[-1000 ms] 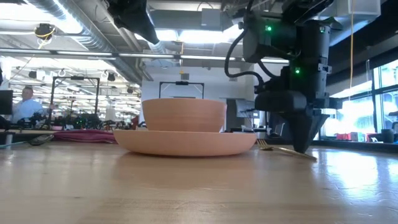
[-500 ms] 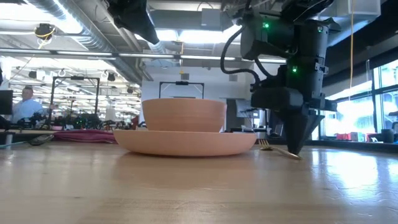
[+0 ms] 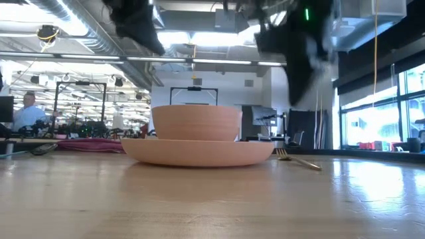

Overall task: Set table place
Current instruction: Put the blue spoon into the light orange bowl

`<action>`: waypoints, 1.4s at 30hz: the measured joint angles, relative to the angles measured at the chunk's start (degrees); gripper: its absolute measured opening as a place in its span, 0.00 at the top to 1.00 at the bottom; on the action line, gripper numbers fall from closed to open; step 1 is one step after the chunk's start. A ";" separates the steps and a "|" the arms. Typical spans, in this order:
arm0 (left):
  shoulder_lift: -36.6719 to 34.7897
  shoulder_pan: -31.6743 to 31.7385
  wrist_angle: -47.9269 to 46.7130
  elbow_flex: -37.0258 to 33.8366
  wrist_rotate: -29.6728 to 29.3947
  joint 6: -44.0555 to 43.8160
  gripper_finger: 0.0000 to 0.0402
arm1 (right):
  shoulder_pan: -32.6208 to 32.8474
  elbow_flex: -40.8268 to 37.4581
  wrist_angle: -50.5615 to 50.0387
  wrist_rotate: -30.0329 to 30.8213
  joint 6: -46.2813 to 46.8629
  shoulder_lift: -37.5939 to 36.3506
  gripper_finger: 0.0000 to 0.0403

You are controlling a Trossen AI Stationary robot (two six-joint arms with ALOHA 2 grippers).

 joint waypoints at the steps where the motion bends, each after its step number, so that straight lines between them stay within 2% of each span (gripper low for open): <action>1: 0.01 0.01 -0.16 -0.55 0.88 -0.71 0.95 | 1.13 2.32 -0.91 2.86 -1.06 -0.07 0.97; 6: 0.01 -0.02 -2.08 -2.28 1.73 -8.85 0.98 | 7.99 13.64 -7.14 17.43 -5.55 -0.09 0.97; 9: 0.01 -0.78 -2.70 -2.85 0.58 -17.18 0.98 | 13.12 18.90 -11.87 29.46 -6.70 -0.09 0.97; 11: 0.01 -2.04 -2.79 -4.09 -1.25 -22.54 0.99 | 16.37 21.43 -16.18 35.81 -4.68 -0.13 0.97; 13: 0.01 -2.96 -2.91 -5.62 -1.31 -25.51 1.00 | 19.46 23.12 -21.46 39.19 -0.55 -0.13 0.97; 16: 0.01 -3.92 -4.50 -7.50 0.02 -31.51 1.00 | 23.52 23.41 -26.26 40.28 6.14 -0.20 0.97; 22: 0.01 -6.47 -12.09 -10.81 1.82 -45.06 1.00 | 29.66 20.82 -26.11 40.34 8.32 -0.90 0.97; 28: 0.01 -7.95 -19.96 -13.90 10.92 -57.36 0.98 | 31.90 18.19 -26.02 41.47 9.54 -3.36 0.97; 31: 0.01 -9.27 -19.76 -16.70 14.42 -62.70 0.97 | 31.90 16.86 -26.03 41.84 9.89 -5.13 0.97; 38: 0.01 -12.22 -16.06 -23.98 16.93 -75.13 0.92 | 31.73 13.12 -26.03 41.91 10.89 -8.63 0.97; 42: 0.01 -12.27 -15.94 -27.42 19.28 -76.24 0.88 | 31.73 12.14 -26.04 41.48 11.46 -9.20 0.97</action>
